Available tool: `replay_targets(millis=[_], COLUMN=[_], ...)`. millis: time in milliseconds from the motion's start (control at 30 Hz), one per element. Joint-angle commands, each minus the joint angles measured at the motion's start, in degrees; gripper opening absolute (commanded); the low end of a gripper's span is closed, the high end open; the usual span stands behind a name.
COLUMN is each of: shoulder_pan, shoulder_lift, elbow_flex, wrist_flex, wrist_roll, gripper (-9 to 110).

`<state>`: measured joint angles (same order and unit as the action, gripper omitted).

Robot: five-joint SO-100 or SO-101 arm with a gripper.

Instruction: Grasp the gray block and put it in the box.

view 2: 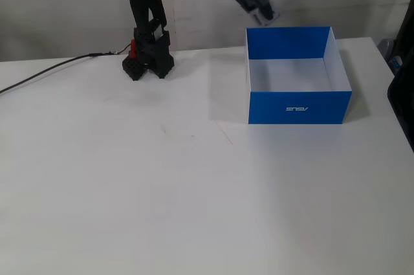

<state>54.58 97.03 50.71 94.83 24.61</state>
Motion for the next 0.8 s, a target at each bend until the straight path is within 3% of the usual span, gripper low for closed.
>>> replay_targets(millis=[0, 767], shoulder_pan=[3.43, 16.44], shoulder_lift=[-0.35, -14.5], elbow_flex=[-0.62, -4.57], wrist_flex=[-2.29, -3.78], wrist_roll=[1.58, 6.94], gripper=[13, 13])
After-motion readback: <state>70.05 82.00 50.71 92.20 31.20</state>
